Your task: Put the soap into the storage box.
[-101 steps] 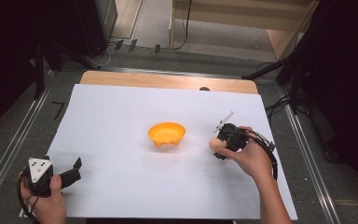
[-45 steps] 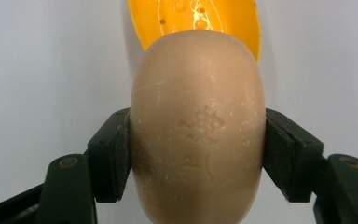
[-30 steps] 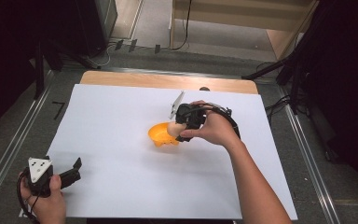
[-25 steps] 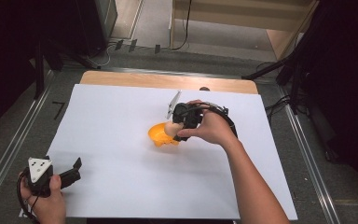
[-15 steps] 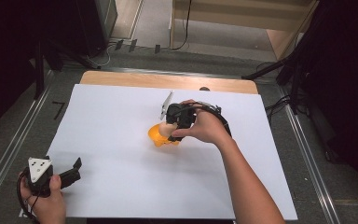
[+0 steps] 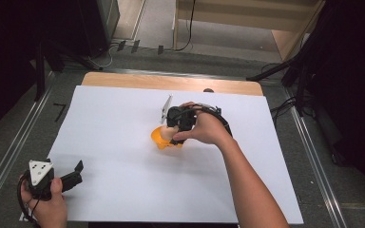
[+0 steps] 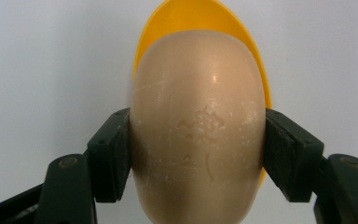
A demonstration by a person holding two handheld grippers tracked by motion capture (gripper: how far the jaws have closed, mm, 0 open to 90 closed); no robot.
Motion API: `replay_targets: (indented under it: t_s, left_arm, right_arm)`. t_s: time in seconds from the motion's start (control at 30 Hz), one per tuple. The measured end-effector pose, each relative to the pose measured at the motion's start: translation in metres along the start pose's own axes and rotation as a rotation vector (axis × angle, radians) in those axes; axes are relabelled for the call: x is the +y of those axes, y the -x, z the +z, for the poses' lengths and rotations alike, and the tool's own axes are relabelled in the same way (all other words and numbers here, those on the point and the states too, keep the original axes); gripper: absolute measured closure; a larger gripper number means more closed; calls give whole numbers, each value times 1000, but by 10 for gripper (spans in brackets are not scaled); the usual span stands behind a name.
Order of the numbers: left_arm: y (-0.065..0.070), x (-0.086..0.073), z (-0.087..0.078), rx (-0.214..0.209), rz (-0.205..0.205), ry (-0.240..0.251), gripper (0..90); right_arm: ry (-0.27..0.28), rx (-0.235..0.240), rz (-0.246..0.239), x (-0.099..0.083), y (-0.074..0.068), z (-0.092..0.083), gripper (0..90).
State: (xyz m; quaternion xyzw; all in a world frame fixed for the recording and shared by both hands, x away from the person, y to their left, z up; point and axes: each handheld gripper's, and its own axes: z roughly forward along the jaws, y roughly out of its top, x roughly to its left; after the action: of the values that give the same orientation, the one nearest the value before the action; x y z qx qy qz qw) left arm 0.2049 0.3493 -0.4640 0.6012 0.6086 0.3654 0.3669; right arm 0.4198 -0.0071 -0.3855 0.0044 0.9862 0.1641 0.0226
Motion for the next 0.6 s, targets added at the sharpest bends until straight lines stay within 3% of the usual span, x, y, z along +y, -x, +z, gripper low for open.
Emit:
replay_targets:
  t_s: [0.23, 0.33, 0.43, 0.6]
  left_arm:
    - [0, 0, 0, -1, 0, 0, 0]
    - [0, 0, 0, -2, -1, 0, 0]
    - [0, 0, 0, -2, -1, -1, 0]
    - [0, 0, 0, -2, -1, -1, 0]
  right_arm:
    - [6, 12, 3, 1, 2, 2, 327]
    - [17, 14, -25, 1, 2, 4, 323]
    - [77, 20, -2, 3, 3, -3, 302]
    - [66, 14, 14, 1, 1, -6, 277]
